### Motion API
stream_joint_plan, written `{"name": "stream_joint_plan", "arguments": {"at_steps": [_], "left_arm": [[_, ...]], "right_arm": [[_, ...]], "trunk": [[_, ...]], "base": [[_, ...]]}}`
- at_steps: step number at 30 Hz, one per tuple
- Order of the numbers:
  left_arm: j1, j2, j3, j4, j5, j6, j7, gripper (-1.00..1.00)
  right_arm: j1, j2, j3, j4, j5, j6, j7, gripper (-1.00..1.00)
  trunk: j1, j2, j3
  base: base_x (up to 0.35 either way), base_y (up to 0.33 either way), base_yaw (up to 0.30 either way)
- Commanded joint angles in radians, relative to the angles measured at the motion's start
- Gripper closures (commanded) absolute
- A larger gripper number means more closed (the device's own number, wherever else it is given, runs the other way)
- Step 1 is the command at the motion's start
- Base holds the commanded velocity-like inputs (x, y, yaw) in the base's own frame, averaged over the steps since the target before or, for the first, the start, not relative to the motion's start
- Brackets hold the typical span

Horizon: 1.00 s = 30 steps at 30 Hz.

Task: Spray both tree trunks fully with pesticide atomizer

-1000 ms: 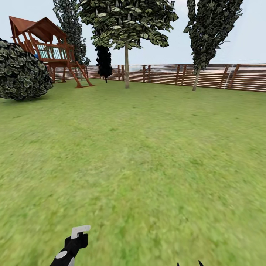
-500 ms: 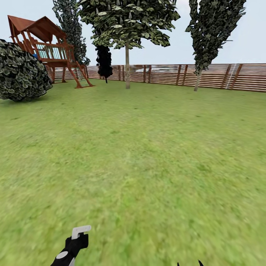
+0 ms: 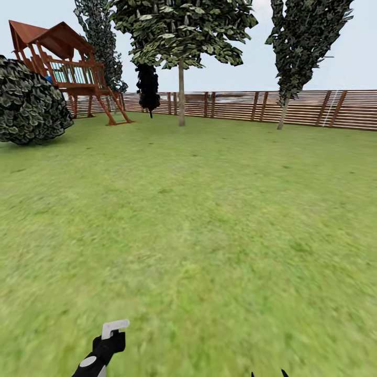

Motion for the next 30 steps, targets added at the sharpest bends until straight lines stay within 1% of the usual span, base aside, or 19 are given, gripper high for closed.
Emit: {"name": "stream_joint_plan", "arguments": {"at_steps": [1,30], "left_arm": [[-0.001,0.000,0.000,0.000,0.000,0.000,0.000,1.00],[0.000,0.001,-0.001,0.011,0.000,0.000,0.000,1.00]], "right_arm": [[0.000,0.000,0.000,0.000,0.000,0.000,0.000,-1.00],[0.000,0.000,0.000,0.001,0.000,0.000,0.000,-1.00]], "trunk": [[0.000,0.000,0.000],[0.000,0.000,0.000]], "base": [[0.327,0.144,0.000],[0.327,0.144,0.000]]}}
